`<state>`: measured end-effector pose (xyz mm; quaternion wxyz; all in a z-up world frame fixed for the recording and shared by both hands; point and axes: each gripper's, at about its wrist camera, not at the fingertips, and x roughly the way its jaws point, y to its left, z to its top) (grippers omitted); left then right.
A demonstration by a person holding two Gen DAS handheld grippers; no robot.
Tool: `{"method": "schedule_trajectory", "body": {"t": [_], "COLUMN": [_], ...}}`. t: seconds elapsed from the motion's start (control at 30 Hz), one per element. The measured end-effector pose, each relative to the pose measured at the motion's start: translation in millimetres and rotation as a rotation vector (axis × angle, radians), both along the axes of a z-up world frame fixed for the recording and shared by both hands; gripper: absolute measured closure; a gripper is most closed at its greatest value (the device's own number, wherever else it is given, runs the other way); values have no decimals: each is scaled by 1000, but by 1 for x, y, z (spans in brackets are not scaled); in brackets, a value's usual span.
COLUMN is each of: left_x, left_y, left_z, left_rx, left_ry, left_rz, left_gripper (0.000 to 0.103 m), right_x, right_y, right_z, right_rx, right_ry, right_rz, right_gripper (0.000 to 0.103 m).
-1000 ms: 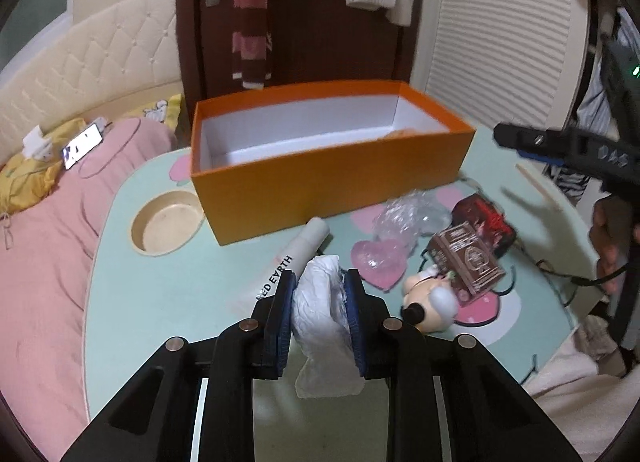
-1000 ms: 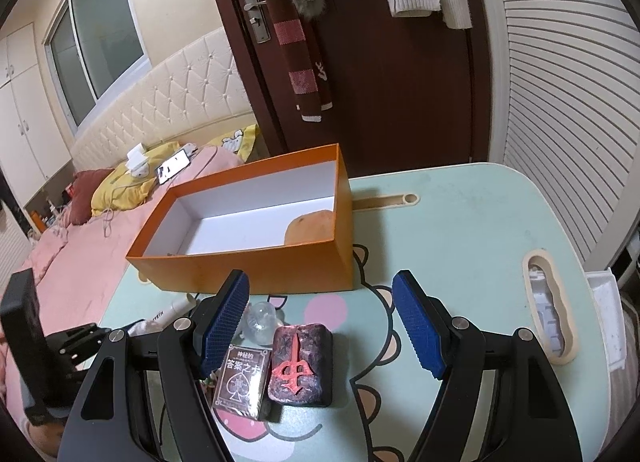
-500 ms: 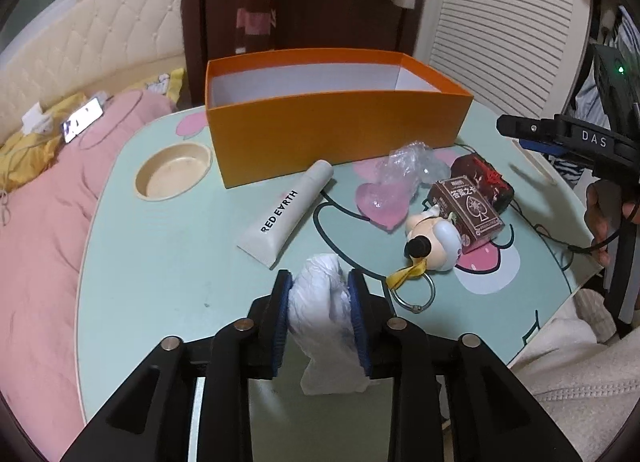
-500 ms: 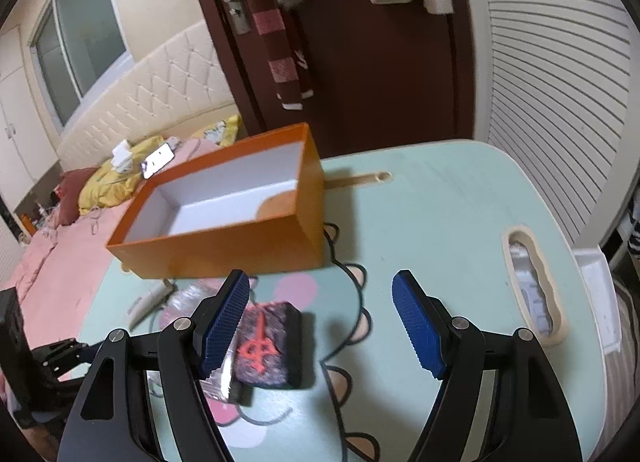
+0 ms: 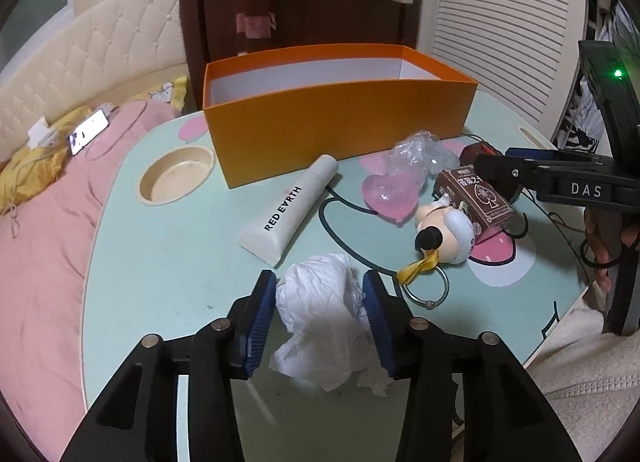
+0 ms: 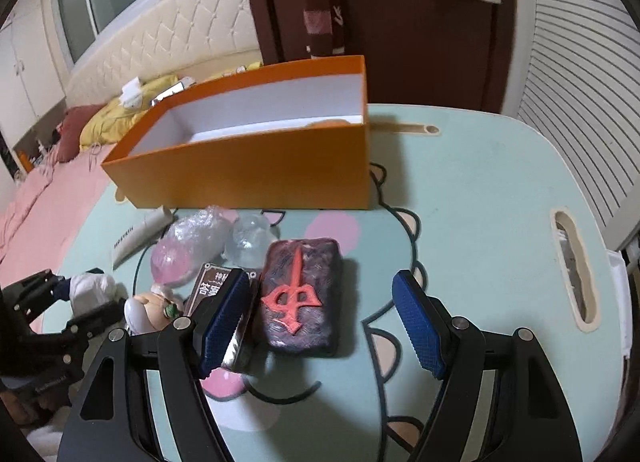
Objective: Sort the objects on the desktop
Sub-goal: 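Grasp the red-black patterned box with right tool while left tool holds the tissue, then carry the tissue and red-black box over the orange box with both tools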
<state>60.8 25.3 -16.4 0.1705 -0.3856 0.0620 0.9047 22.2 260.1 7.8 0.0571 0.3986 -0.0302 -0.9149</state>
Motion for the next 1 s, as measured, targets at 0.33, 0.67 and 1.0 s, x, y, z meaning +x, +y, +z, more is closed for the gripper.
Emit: {"method": "schedule_trajectory", "body": {"t": [0.33, 0.67, 1.0], "left_x": [1, 1, 10], "left_y": [-2, -1, -7], "left_z": [1, 1, 25], "left_rx": [2, -4, 64], "left_ry": [1, 3, 79], "left_rz": [2, 3, 9], "left_gripper": [72, 73, 79], "right_x": [-8, -1, 2], "right_y": [25, -4, 5], "right_z": [-1, -4, 12], "right_rx": [-214, 142, 15], "right_ry": [-90, -1, 12], "right_rz": [15, -18, -6], "right_gripper": [59, 62, 62]}}
